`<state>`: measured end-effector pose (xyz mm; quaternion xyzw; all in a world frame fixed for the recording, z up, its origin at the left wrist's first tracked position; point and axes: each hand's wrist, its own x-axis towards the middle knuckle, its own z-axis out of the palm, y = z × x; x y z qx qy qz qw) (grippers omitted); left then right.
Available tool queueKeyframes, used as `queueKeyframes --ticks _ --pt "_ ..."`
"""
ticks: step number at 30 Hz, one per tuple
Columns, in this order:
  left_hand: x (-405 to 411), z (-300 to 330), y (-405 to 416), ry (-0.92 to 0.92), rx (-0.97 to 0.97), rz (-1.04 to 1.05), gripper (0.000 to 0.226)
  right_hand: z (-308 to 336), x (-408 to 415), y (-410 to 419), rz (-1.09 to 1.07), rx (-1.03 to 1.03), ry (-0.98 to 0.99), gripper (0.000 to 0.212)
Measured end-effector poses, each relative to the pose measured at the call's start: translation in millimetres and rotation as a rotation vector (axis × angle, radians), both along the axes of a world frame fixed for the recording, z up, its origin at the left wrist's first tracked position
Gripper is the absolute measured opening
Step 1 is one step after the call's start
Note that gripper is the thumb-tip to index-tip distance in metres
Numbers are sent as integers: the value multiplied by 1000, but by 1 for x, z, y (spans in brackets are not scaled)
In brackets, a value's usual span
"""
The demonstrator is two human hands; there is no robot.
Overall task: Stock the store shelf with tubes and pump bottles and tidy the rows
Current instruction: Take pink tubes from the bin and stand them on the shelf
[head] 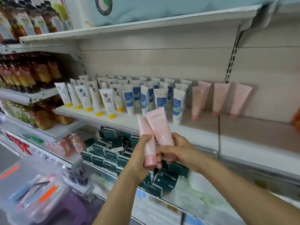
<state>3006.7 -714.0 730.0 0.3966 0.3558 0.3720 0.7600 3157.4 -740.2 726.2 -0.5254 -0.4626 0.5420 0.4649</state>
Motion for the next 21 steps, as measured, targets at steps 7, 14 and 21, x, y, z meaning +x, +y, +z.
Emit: queueKeyframes --ticks 7,14,21 --pt "74 23 -18 51 87 -42 38 18 62 -24 -155 151 -34 37" --pt "135 25 -25 110 103 -74 41 21 126 -34 -191 136 -162 31" --pt "153 28 -26 70 98 -36 33 31 162 -11 -359 203 -235 41"
